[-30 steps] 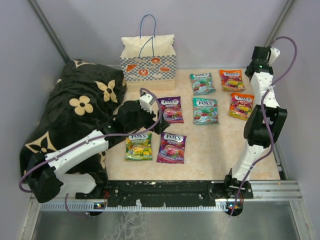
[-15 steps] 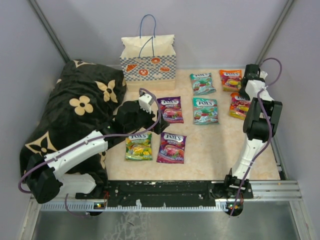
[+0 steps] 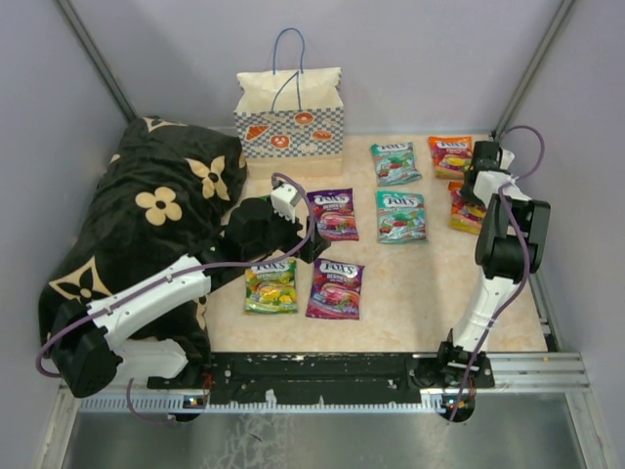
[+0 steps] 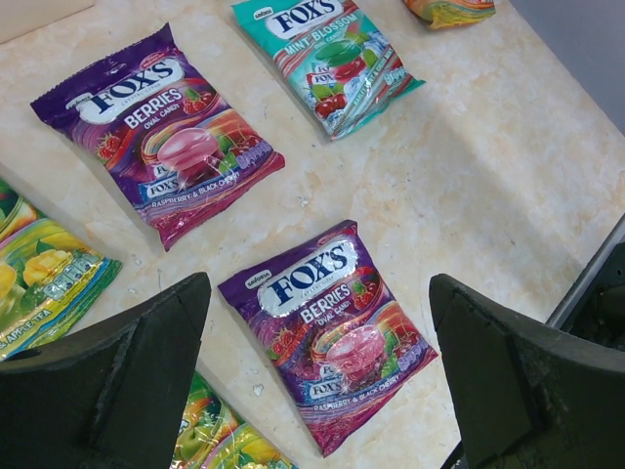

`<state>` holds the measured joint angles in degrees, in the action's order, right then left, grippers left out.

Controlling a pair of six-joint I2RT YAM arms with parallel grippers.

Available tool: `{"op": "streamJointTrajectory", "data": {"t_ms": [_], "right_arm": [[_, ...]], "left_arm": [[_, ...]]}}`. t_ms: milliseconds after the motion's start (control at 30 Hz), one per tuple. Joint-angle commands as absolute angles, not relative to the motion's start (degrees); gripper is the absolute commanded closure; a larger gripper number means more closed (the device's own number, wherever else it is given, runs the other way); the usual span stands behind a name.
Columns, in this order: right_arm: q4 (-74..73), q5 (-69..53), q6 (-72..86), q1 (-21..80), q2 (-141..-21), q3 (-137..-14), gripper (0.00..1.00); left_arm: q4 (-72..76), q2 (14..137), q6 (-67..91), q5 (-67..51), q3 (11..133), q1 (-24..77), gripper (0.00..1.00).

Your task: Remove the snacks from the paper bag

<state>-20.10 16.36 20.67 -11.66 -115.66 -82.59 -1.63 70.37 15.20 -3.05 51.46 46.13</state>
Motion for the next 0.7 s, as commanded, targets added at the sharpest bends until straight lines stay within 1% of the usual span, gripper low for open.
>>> {"op": "streamJointTrajectory", "data": {"t_ms": [0,67,133,200,333,467,667], "right_arm": [[-21.3,14.3,16.8,-9.1,-113.7,-80.8,0.81],[-22.1,14.1,15.0,-8.2,-113.8,-81.6,0.8],[-23.1,13.4,13.0,-7.6,-113.9,-82.4,0.75],[-24.3,12.5,11.9,-7.5,-114.0,-83.1,0.73],[-26.1,14.3,11.9,-7.4,-113.1,-83.3,0.72],[-27.0,15.6,13.2,-7.4,-111.1,-83.8,0.65],[-25.4,15.6,15.1,-7.0,-104.4,-85.7,0.65]], "left_arm": [[-0.2,69.7,15.8,-3.5,51.0,45.9,0.01],[-0.2,69.9,15.9,-3.7,51.0,45.9,0.01],[-0.1,69.9,16.1,-3.9,51.1,45.9,0.01],[-0.1,70.0,16.2,-4.1,51.1,45.9,0.01],[0.0,70.0,16.7,-4.6,51.0,45.9,0.01],[-0.1,70.1,16.9,-4.9,51.1,45.9,0.01],[-0.3,70.0,17.1,-5.1,51.1,45.9,0.01]]}}
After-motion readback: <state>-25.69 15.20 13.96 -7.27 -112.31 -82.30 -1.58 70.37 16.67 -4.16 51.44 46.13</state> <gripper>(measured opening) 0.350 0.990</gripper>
